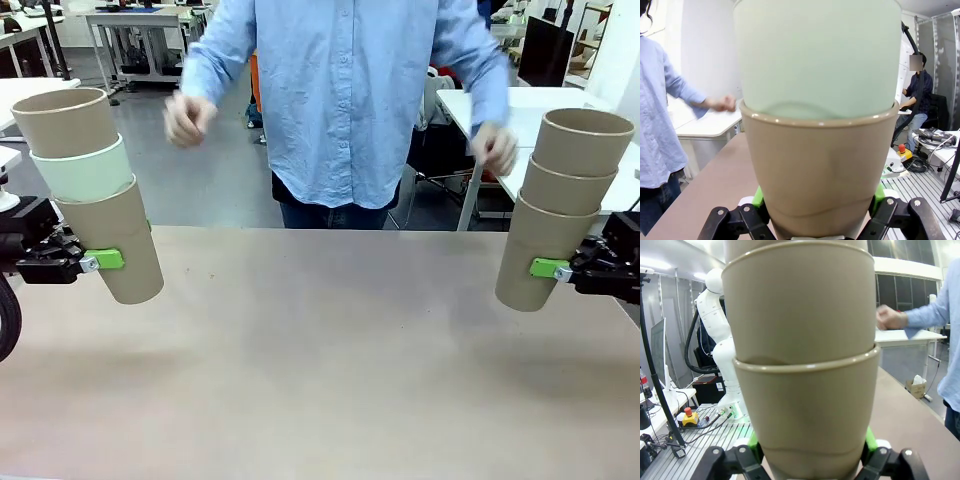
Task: Stack the cups and store them in the basket.
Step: Place the stack of Reusable plastic cups into the Pantry Basket.
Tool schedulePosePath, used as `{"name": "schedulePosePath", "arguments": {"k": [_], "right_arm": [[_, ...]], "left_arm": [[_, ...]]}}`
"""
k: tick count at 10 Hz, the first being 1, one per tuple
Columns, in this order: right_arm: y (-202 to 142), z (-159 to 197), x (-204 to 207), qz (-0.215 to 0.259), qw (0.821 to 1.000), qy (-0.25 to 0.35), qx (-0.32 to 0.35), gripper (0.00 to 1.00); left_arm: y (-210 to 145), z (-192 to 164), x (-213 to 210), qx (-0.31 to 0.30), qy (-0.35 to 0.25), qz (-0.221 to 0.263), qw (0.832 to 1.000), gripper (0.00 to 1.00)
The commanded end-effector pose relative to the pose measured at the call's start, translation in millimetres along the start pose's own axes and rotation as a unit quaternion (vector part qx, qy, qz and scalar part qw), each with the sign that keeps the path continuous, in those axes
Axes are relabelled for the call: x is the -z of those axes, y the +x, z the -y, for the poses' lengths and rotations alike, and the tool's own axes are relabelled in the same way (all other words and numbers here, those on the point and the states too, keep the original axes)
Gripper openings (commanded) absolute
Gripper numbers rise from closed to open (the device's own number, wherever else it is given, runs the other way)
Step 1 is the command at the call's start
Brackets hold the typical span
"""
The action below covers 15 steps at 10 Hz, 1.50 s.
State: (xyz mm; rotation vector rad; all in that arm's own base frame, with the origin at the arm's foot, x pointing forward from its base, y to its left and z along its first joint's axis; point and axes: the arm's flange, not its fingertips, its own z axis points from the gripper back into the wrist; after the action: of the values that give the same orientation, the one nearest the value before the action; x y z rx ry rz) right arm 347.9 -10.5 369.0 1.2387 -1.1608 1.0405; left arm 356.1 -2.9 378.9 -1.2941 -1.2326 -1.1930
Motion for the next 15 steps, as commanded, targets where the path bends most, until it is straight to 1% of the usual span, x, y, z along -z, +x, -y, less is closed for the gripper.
{"name": "schedulePosePath", "arguments": {"k": [1, 15], "right_arm": [[5.2, -1.2, -0.5, 0.001, 1.000, -0.001, -0.001, 0.87], [5.2, -1.2, -0.5, 0.001, 1.000, -0.001, -0.001, 0.87]], "left_arm": [[3.6, 0.8, 1.1, 0.004, -0.003, 0.004, 1.000, 0.87], [3.6, 0.8, 1.1, 0.004, -0.003, 0.004, 1.000, 0.87]]}}
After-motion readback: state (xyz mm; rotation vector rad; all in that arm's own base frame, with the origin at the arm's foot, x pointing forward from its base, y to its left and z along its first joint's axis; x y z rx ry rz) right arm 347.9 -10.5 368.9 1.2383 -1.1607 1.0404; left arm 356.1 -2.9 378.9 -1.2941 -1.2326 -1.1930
